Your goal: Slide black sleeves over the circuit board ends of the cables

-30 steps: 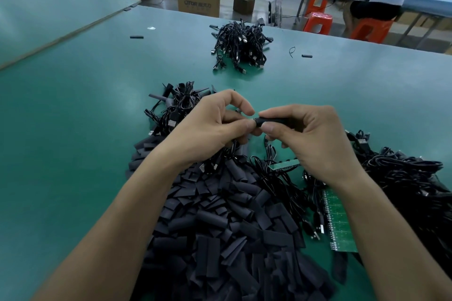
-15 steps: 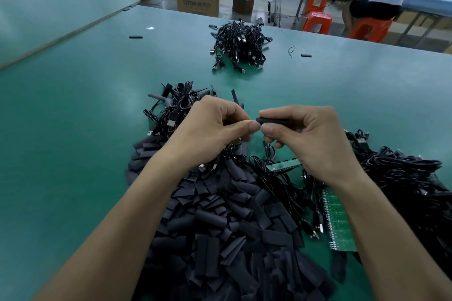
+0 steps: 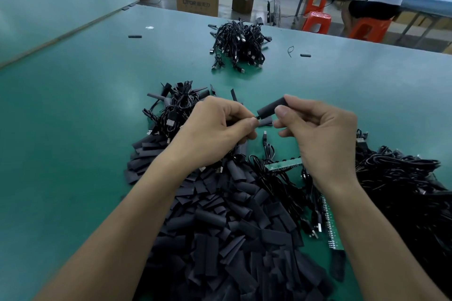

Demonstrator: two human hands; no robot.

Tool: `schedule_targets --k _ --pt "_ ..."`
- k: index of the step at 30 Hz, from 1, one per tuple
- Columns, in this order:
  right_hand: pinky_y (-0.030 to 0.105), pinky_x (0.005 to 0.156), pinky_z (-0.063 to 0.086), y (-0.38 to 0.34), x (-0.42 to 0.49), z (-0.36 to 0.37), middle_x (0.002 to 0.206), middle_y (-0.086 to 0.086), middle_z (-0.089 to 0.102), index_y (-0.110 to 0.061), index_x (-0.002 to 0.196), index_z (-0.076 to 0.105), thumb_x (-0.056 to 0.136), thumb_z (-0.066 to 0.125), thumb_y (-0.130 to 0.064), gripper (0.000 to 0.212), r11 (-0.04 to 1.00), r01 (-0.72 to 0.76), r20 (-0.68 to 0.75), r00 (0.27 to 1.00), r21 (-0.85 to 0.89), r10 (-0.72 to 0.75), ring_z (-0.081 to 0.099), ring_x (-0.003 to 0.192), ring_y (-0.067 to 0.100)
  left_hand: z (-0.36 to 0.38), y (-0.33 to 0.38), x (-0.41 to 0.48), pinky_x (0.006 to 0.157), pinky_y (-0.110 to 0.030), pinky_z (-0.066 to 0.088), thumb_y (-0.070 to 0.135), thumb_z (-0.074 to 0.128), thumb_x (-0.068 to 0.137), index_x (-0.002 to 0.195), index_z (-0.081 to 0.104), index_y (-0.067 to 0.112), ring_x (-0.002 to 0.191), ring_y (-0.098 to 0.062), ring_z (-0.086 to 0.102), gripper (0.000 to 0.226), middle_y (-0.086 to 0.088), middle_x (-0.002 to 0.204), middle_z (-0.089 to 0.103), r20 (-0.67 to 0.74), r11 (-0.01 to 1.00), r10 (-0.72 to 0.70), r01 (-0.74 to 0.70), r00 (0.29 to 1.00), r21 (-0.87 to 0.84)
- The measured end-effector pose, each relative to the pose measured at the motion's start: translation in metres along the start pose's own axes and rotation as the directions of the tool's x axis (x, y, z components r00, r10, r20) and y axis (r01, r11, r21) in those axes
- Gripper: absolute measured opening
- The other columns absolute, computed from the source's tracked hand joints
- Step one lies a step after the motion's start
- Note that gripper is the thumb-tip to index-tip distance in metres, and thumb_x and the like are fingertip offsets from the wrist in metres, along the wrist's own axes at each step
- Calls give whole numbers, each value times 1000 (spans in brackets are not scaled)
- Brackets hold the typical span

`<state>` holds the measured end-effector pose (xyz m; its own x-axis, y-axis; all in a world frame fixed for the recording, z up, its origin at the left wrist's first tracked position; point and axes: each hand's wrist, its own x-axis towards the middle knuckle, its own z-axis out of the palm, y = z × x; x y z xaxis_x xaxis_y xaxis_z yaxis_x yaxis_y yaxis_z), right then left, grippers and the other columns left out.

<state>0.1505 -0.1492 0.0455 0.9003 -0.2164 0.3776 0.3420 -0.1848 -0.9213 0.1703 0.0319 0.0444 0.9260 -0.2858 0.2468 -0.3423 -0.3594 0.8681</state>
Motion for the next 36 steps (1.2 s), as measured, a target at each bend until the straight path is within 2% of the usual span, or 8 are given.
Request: schedule_targets --k 7,16,21,25,27,30,33,36 --pt "26 70 60 2 -2 1 82 -7 78 -22 108 72 81 81 -10 30 1000 -20 20 1000 -14 20 76 73 16 3 3 -1 64 -19 56 15 68 95 87 77 11 68 -14 72 12 4 73 76 -56 998 24 -28 998 -64" --pt "17 55 49 -11 1 1 77 0 76 -23 99 64 88 76 -15 18 992 -106 69 992 70 101 72 67 13 0 2 -1 71 -31 58 21 72 92 93 76 20 74 -17 72 4 1 81 76 56 992 25 -17 998 -125" --pt "16 53 46 -15 5 -7 72 -3 75 -19 99 63 89 73 -11 16 982 -143 17 990 119 142 69 61 7 -12 -7 -2 75 -27 58 16 85 79 108 69 31 85 -12 74 36 7 91 74 228 990 -80 103 970 -92" --pt "17 65 50 -14 5 -13 82 -8 77 -23 118 60 92 70 -25 27 992 -107 53 992 -60 110 73 74 6 -15 -9 1 76 -25 59 14 85 78 110 62 30 81 -10 75 43 10 88 77 22 990 -75 77 997 -122" --pt "16 76 49 -14 4 -18 87 -15 77 -28 128 56 86 72 -42 47 967 -70 197 973 -245 120 72 83 0 -17 -12 3 70 -17 57 21 87 76 106 59 34 77 -3 74 44 15 85 76 -178 993 -81 64 981 -94" --pt "9 76 51 -19 4 -27 94 -18 74 -34 114 67 65 77 -59 56 886 23 486 843 -463 232 68 90 -4 -18 -18 7 65 -11 54 26 89 74 93 57 37 71 3 71 39 11 75 74 -427 997 -79 75 901 -25" --pt "18 88 53 -17 3 -30 97 -13 74 -32 101 72 71 88 -37 34 820 86 605 718 -567 344 67 94 -4 -18 -21 15 63 -4 49 26 87 77 88 59 32 68 10 66 30 15 74 68 -510 992 -19 80 860 98" --pt "26 87 55 -11 0 -29 90 -10 75 -29 89 73 81 80 -13 19 811 105 563 770 -576 301 68 87 -1 -21 -22 25 64 -3 46 27 83 82 95 66 24 65 8 61 22 17 77 62 -492 953 46 109 869 283"
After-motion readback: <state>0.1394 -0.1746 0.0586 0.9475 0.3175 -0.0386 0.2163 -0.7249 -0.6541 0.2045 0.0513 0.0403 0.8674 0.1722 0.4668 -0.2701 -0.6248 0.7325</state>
